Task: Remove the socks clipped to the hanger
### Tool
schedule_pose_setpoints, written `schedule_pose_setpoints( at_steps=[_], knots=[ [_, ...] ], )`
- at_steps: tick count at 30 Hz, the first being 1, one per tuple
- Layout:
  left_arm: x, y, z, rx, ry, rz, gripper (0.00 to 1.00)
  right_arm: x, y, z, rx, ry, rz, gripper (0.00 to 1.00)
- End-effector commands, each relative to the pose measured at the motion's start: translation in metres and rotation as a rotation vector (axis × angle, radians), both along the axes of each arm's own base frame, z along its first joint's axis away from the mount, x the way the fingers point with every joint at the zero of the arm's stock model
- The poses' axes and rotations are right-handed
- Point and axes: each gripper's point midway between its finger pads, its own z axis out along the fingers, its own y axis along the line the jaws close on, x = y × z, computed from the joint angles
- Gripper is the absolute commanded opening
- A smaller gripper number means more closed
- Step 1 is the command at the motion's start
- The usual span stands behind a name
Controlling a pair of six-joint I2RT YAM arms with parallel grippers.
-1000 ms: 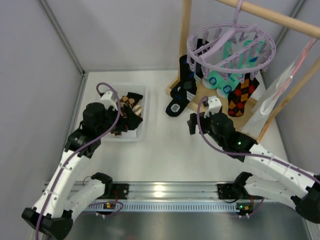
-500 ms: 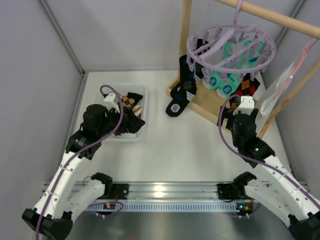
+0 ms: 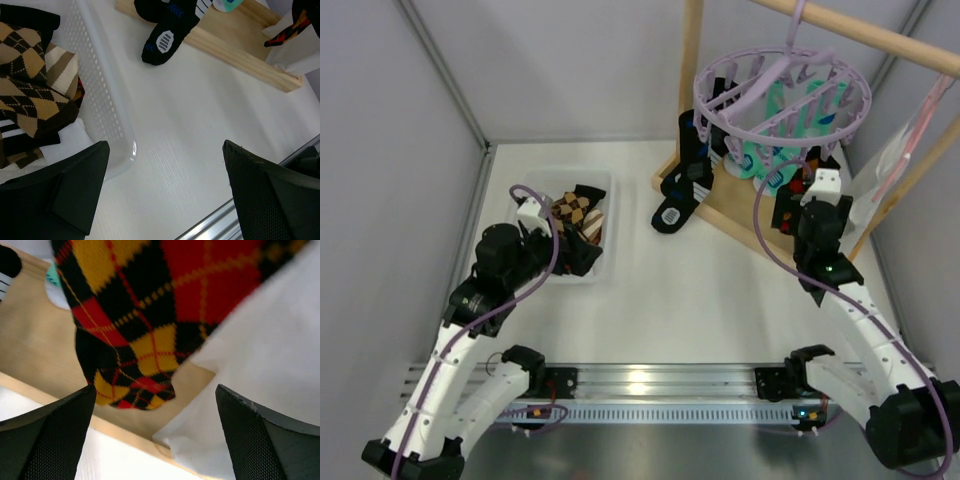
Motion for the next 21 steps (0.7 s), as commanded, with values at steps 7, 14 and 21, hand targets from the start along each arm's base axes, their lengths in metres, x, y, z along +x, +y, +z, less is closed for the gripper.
schedule_pose_setpoints(
  at_steps=[7, 14, 21],
  knots=[
    [0.001, -0.005, -0.001, -0.001, -0.027, -0.036, 0.98, 0.050, 0.020, 0.033, 0.023, -0.143, 0.299, 0.99],
    [0.001, -0.006, 0.000, -0.004, -0.024, -0.036, 0.98, 0.052, 0.049, 0.027, 0.077, -0.158, 0.499, 0.70],
    [0.000, -0.006, -0.001, -0.010, -0.019, -0.035, 0.98, 0.047, 0.061, 0.030, 0.112, -0.202, 0.556, 0.37]
  ],
)
